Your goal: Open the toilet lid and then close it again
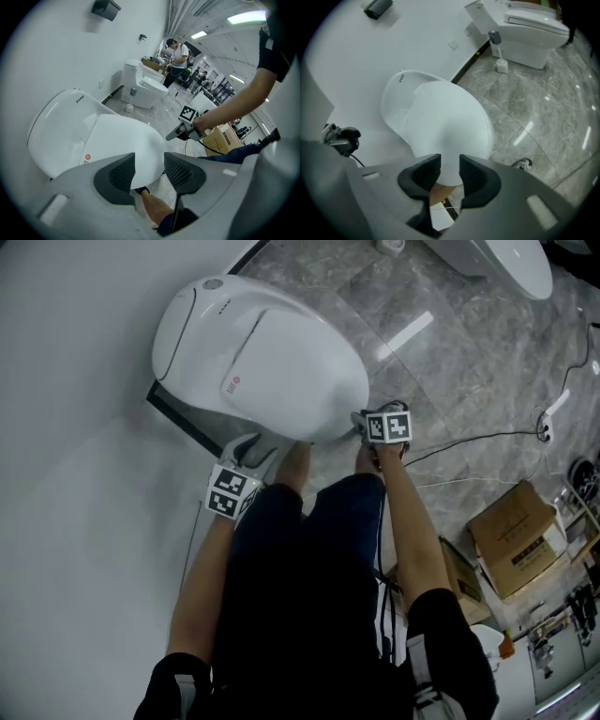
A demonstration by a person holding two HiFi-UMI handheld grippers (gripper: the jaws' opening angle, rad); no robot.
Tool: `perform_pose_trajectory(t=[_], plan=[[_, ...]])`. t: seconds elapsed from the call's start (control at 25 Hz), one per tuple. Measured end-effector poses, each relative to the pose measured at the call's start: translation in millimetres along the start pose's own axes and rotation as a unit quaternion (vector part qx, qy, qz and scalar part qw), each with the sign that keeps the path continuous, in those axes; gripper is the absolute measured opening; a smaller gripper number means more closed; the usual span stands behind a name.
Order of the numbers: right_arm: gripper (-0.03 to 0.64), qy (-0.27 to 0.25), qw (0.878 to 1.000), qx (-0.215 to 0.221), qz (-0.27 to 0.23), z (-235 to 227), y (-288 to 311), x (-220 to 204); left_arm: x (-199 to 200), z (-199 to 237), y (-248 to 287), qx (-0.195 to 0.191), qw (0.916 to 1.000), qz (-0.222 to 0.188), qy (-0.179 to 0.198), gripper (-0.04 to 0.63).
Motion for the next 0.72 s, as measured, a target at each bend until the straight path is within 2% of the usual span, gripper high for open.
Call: perform_pose_trajectory(t=[0.12,0.24,0.28,0.4,0.48,0.52,0.56,0.64,0.72], plan=[[0.130,-0.083,0.996,0.027,-0.017,29.3,-33.6,21.1,11.5,-10.4,-6.6,-0.002,0.9996,-0.023,-0.014,0.201],[0.123,-0.149,0.987,0.058,-0.035,63.3,-65.1,41.3,19.8,-18.2,-16.3,-0.003,0.9989,-0.042,-0.022,0.196],[0.079,-0.160,0.983,0.076,-0.044,76.7,-75.1,46.3,21.4,-20.3,-21.4,-0.003,0.9985,-0.049,-0.026,0.195],[0.015,-0.182,0.973,0.126,-0.061,118.7,-101.7,50.8,20.5,-24.4,-38.3,-0.001,0.9970,-0.065,-0.041,0.186],[0.005,-0.200,0.967,0.141,-0.070,142.2,-121.5,50.1,20.8,-27.3,-47.0,-0.006,0.9957,-0.078,-0.050,0.148],[0.005,-0.209,0.964,0.146,-0.075,153.4,-131.8,48.7,22.1,-29.8,-52.0,-0.013,0.9948,-0.087,-0.052,0.107],[0.005,-0.217,0.961,0.150,-0.080,164.6,-141.7,46.7,23.8,-32.5,-58.2,-0.021,0.9937,-0.096,-0.053,0.039],[0.005,-0.235,0.955,0.156,-0.088,187.4,-158.6,43.1,28.1,-37.4,-72.0,-0.036,0.9918,-0.112,-0.051,0.011],[0.005,-0.255,0.949,0.158,-0.096,208.7,-171.3,40.6,31.1,-40.5,-83.6,-0.045,0.9908,-0.120,-0.044,0.011]])
Point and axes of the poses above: the fingertips, and each gripper's own axes: y forward along the fingers, z to its left, x out of its top, the point moved 7 cm from there along -y, backward along the fingers, and after that the axes turned 3 degrees about -y, right-handed, at the moved point
